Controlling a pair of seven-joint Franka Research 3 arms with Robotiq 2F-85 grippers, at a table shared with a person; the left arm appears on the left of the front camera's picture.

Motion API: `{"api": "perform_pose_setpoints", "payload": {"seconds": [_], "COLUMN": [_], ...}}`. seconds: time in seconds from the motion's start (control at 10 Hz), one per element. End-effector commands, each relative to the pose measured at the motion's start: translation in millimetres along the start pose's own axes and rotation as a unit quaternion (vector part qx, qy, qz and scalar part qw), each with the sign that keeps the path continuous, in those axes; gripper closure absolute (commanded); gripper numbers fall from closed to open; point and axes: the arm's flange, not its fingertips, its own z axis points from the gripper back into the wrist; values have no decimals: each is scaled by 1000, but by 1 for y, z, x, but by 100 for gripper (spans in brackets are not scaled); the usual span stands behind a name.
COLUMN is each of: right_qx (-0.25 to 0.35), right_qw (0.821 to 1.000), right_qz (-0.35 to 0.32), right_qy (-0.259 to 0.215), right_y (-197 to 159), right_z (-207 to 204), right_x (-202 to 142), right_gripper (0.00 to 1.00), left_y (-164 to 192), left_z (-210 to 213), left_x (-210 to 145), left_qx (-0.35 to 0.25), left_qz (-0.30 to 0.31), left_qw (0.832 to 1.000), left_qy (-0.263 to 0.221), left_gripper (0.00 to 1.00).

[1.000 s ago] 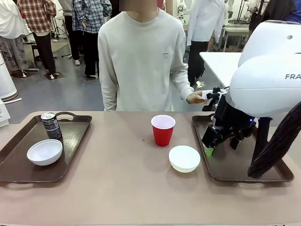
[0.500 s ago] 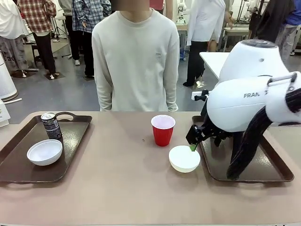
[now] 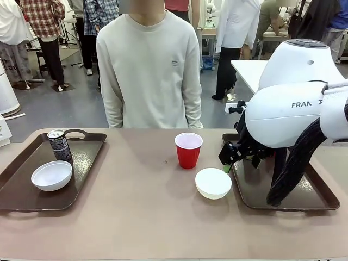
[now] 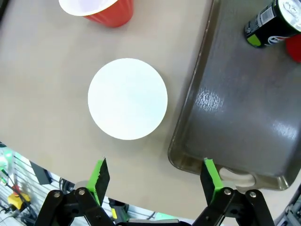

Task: Prepare tableware on both trays.
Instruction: Pick up a Picnic Bowl from the table and place it on a Handle tray.

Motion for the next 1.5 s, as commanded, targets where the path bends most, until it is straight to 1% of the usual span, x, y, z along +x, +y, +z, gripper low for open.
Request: {"api": "perform_pose_setpoints", "payload": {"seconds": [0.0, 0.6, 0.8, 1.1, 1.4], "right_qx": [-6, -33, -38, -28, -40], "right_qw": [1000, 999, 998, 998, 997], "right_qz": [11, -15, -43, -44, -55], "right_qy": [8, 2, 13, 16, 40], "right_y": [2, 14, 12, 15, 14], "right_z": [-14, -41, -55, -74, -84], "right_x": [7, 32, 45, 65, 74], "right_gripper": [0, 0, 0, 0, 0], "left_y": [-1, -1, -1, -1, -1], "left_z": [1, 1, 1, 1, 1], "left_x": [-1, -1, -1, -1, -1], "left_qx": [-10, -10, -10, -10, -10], "left_qz": [-6, -6, -6, -6, -6], "left_qw": [1000, 1000, 1000, 1000, 1000], "left_qy": [-7, -7, -7, -7, -7], "left_gripper": [8, 8, 8, 8, 8]}}
